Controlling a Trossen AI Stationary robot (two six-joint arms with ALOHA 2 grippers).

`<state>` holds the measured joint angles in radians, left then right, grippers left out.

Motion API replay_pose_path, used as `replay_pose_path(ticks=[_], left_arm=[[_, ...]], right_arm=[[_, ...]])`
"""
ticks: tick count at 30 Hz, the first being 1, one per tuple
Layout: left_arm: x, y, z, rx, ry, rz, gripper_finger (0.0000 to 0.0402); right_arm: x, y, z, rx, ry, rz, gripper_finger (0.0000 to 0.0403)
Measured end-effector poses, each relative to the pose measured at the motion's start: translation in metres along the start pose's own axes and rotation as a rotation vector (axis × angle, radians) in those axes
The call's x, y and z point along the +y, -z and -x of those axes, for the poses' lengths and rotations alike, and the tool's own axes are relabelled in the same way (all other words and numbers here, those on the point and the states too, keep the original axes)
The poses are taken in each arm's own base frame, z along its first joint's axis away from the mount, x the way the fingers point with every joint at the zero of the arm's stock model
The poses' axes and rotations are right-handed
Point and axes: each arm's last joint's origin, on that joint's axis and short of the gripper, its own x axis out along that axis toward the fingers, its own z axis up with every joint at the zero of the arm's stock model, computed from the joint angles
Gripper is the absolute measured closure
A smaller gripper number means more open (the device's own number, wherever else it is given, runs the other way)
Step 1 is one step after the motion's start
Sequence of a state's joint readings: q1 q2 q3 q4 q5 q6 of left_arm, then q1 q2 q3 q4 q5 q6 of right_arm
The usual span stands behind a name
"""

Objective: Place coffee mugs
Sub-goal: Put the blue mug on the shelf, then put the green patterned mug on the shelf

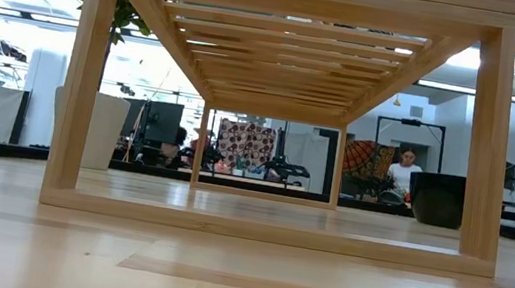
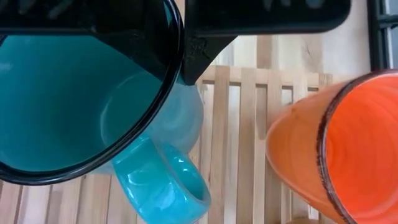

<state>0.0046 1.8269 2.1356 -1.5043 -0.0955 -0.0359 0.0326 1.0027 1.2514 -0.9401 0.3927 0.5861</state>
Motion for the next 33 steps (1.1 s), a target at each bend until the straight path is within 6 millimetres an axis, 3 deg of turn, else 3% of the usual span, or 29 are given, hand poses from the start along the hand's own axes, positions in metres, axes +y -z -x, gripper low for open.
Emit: replay_pose_path(ticks=[7,14,22,28,33], left_arm=[[0.004,-0.009,-0.005,-0.061,-0.072,-0.063,0.0359],[0.008,-0.01,-0.004,-0.075,-0.175,-0.088,0.0353],[0.006,-0.014,0.001,-0.123,-0.101,-0.101,0.0328],[0.009,-0.012,0.047,-0.229,-0.044,-0.081,0.0294],[0.031,0.018,0.099,-0.463,-0.052,0.075,0.0287]], right_arm=[[0.0,0.0,0.0,0.0,0.0,0.0,0.0158],[0.0,0.0,0.0,0.001,0.001,0.001,0.0159],[0.0,0.0,0.0,0.001,0.001,0.003,0.0159],[0.0,0.0,0.0,0.0,0.0,0.002,0.0159],[0.0,0.0,0.0,0.004,-0.005,0.0,0.0159]])
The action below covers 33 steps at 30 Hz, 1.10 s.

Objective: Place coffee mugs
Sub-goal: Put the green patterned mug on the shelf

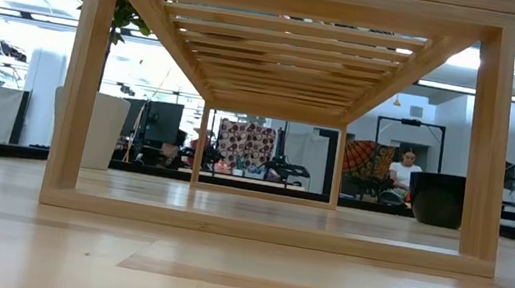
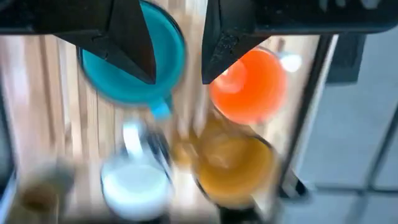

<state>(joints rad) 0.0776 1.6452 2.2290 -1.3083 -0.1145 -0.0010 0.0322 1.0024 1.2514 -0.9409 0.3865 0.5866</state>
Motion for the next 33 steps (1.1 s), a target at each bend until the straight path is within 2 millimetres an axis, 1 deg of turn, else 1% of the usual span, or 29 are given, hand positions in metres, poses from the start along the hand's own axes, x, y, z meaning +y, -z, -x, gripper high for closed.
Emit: replay_pose_path(ticks=[1,4,7,10,13,16,20,23,25,27,30,33], left_arm=[[0.005,0.003,0.013,-0.057,-0.008,0.035,0.0286],[0.013,0.02,0.04,-0.231,-0.02,0.094,0.0286],[0.013,0.045,0.052,-0.412,-0.004,0.15,0.0286],[0.01,0.076,0.052,-0.57,0.029,0.172,0.0286],[0.005,0.106,0.043,-0.716,0.073,0.198,0.0286],[0.002,0.135,0.03,-0.815,0.107,0.24,0.0286],[-0.002,0.161,0.016,-0.896,0.155,0.301,0.0286],[-0.003,0.169,0.012,-0.934,0.192,0.327,0.0286],[-0.003,0.169,0.013,-0.943,0.198,0.332,0.0286],[-0.003,0.169,0.013,-0.947,0.198,0.332,0.0286],[-0.002,0.169,0.014,-0.951,0.189,0.32,0.0286],[-0.002,0.169,0.015,-0.956,0.183,0.311,0.0286]], right_arm=[[0.0,0.0,0.0,0.007,-0.011,0.0,0.0159],[0.001,0.001,0.0,0.024,-0.037,0.0,0.0159],[0.001,0.001,0.0,0.026,-0.04,-0.001,0.0159],[0.002,0.0,0.0,0.021,-0.043,-0.003,0.0159],[0.002,0.0,0.0,0.015,-0.047,-0.005,0.0159],[0.002,-0.001,0.0,0.009,-0.052,-0.008,0.0159],[0.003,-0.003,0.0,-0.007,-0.062,-0.014,0.0159],[0.003,-0.003,0.0,-0.007,-0.063,-0.014,0.0159],[0.003,-0.003,0.0,-0.004,-0.066,-0.018,0.0159],[0.004,-0.001,0.0,0.032,-0.105,-0.044,0.0159],[0.006,0.003,0.001,0.123,-0.181,-0.093,0.0159],[0.007,0.014,0.004,0.289,-0.236,-0.156,0.0159]])
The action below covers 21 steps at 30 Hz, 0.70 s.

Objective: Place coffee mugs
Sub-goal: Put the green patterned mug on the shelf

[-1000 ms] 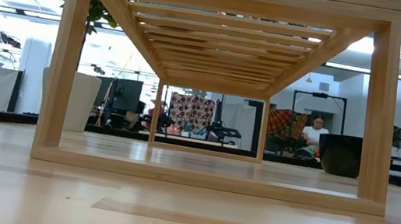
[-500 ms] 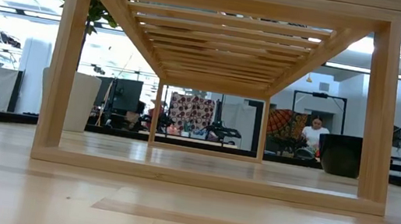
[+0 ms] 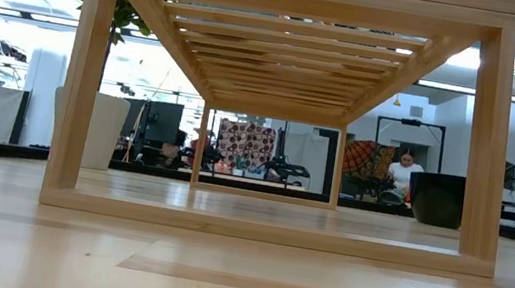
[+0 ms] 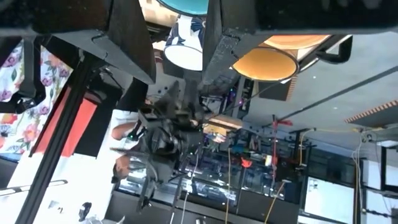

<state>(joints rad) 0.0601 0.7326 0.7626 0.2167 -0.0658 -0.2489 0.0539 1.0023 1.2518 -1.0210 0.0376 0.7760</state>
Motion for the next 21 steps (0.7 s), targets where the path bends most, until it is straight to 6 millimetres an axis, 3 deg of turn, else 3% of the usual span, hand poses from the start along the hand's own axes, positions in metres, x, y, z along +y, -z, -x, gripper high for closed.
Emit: replay_pose_path(ticks=[5,12,21], left_arm=[[0.0,0.0,0.0,0.0,0.0,0.001,0.0286],[0.0,0.0,0.0,0.0,-0.002,0.001,0.0286],[0.0,0.0,0.0,-0.001,-0.001,0.001,0.0286]], right_arm=[[0.005,0.031,-0.006,0.241,-0.007,-0.118,0.0159],[0.018,0.092,-0.021,0.547,0.016,-0.219,0.0159],[0.036,0.151,-0.024,0.706,0.177,-0.298,0.0159]])
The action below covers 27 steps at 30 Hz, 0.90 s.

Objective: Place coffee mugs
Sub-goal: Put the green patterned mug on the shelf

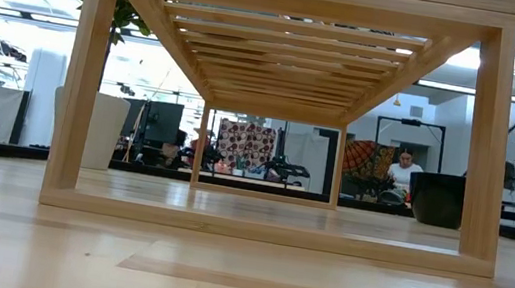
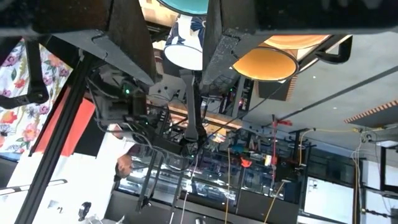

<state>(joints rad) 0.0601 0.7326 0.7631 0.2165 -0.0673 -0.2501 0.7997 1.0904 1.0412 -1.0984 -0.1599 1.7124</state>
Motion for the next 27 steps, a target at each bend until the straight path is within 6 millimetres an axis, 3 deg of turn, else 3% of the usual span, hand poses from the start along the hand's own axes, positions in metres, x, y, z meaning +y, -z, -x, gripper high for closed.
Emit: replay_pose_path(ticks=[5,13,27], left_arm=[[0.0,0.0,0.0,0.0,0.0,-0.006,0.0286],[0.001,0.0,0.0,-0.007,-0.025,-0.01,0.0286],[0.001,-0.001,0.0,-0.01,-0.025,-0.01,0.0286]], right_arm=[[0.008,0.012,-0.024,0.012,0.091,-0.001,0.0159],[0.014,0.01,-0.063,-0.005,0.319,-0.042,0.0159],[0.022,0.008,-0.097,0.012,0.412,-0.008,0.016]])
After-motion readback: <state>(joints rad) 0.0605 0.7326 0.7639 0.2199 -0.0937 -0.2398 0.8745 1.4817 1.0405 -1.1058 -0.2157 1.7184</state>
